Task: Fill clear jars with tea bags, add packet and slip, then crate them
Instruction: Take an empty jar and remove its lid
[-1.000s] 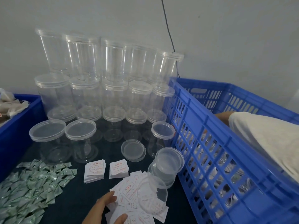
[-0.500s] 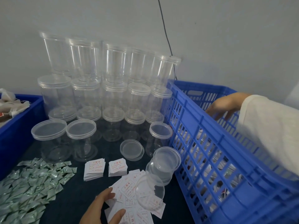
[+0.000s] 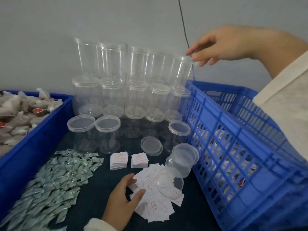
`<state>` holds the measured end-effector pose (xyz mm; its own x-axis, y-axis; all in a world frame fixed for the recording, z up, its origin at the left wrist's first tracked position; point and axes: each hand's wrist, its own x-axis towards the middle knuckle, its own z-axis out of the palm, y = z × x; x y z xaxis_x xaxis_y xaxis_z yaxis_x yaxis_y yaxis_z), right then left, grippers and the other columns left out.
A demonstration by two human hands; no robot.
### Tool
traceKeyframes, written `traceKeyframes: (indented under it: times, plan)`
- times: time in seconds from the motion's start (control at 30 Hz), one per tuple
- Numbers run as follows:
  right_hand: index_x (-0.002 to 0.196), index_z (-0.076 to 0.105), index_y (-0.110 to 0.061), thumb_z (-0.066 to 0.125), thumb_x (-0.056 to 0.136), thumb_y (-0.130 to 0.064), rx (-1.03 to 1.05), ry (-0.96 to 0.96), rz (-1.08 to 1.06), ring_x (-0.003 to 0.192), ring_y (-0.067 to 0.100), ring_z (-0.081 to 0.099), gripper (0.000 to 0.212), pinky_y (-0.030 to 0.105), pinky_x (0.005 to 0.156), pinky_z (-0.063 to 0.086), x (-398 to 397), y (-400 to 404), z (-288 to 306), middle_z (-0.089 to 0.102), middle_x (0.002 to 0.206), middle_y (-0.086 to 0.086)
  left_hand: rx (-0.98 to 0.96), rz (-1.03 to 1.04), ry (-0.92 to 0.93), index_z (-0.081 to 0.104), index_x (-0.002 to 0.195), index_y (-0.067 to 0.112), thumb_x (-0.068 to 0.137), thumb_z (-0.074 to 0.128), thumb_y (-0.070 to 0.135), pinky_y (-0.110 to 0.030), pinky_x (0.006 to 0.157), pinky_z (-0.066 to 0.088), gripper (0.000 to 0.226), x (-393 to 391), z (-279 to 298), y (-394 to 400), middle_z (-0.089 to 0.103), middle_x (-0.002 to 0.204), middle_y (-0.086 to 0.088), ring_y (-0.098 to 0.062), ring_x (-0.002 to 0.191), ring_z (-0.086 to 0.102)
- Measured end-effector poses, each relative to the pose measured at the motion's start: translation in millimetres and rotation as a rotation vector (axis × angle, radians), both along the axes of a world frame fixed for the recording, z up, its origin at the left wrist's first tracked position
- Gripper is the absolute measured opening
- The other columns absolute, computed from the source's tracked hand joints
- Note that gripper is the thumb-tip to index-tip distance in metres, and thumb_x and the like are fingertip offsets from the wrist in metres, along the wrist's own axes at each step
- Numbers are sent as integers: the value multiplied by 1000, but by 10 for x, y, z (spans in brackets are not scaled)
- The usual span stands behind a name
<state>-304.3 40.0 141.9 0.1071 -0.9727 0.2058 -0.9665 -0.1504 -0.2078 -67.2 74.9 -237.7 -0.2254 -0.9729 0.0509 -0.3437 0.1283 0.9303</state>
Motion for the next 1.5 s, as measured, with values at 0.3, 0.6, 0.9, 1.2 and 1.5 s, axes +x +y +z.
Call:
traceKeyframes:
  times: [0.3, 0.6, 0.9, 1.2, 1.5]
  plan:
    - [112, 69, -22, 62, 92, -35, 206, 193, 299, 85, 9, 61, 25, 22, 72, 46, 1573, -622, -928, 65, 92, -12, -32, 82, -10, 45, 121, 37, 82, 73, 31, 3, 78, 34, 48, 366, 113, 62, 59, 107, 23, 18, 102, 49]
    - [131, 52, -17, 59, 85, -60, 90, -12, 91, 118, 29, 53, 64, 38, 92, 44, 1852, -1237, -2215, 55, 133, 8, 19, 174, -1, 47, 119, 39, 80, 75, 34, 2, 82, 33, 48, 743, 72, 205, 62, 107, 22, 15, 104, 52]
    - [145, 31, -23, 61, 67, -79, 123, 31, -51, 126, 32, 48, 101, 43, 93, 45, 1863, -1507, -2624, 47, 141, 10, 9, 231, -34, 50, 114, 40, 79, 75, 38, 2, 82, 31, 43, 729, 18, 252, 63, 103, 21, 13, 102, 53]
    - [145, 31, -19, 68, 72, -67, 100, -80, -74, 124, 30, 50, 95, 39, 85, 45, 1877, -1513, -2591, 50, 139, 7, -39, 223, -50, 46, 113, 42, 80, 74, 38, 2, 84, 30, 44, 741, -31, 250, 61, 105, 22, 11, 105, 51]
    - [148, 27, -20, 71, 70, -65, -28, -251, -20, 131, 30, 42, 99, 39, 98, 39, 1749, -1210, -1982, 39, 146, 9, -117, 226, -41, 46, 114, 41, 78, 77, 34, -7, 79, 39, 47, 732, -107, 241, 60, 106, 22, 15, 103, 50]
